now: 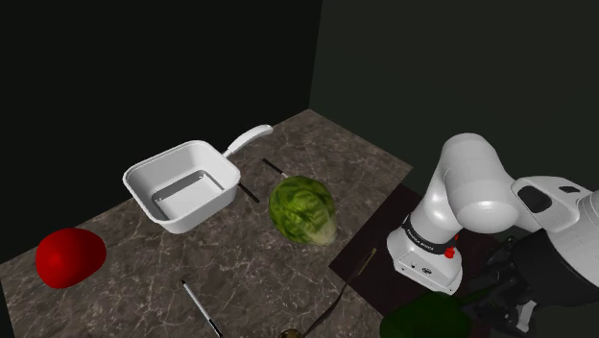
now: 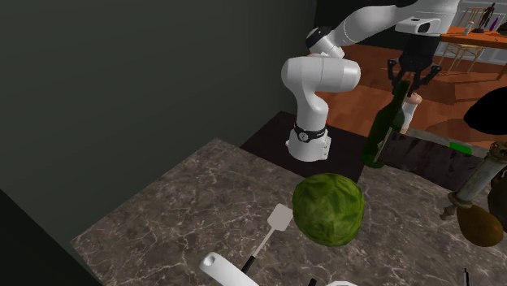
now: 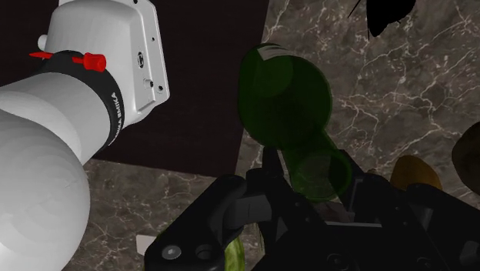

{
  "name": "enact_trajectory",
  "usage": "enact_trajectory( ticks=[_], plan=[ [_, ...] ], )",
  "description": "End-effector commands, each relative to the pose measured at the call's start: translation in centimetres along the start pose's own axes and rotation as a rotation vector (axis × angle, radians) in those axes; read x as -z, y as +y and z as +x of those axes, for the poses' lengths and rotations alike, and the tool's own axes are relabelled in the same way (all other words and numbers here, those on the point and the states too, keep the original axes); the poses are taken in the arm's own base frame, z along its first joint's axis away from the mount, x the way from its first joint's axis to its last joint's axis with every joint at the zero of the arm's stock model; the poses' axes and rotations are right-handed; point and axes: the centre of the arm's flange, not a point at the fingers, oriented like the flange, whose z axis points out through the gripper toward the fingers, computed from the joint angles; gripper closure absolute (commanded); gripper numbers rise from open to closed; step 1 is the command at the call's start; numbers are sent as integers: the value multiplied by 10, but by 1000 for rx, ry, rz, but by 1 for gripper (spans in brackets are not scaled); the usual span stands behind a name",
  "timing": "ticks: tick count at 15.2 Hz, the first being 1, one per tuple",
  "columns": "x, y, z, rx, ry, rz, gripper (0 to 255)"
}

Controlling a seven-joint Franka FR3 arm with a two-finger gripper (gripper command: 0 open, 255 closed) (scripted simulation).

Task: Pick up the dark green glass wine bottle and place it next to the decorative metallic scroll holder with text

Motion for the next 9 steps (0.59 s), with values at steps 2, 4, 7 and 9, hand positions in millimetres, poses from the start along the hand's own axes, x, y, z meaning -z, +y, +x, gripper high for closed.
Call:
enact_trajectory(
  ticks=[2,4,7,9],
  plan=[
    [0,0,0,0,0,0,0],
    [0,0,0,0,0,0,0],
    [13,0,0,0,0,0,0],
    [40,0,0,0,0,0,0]
  ],
)
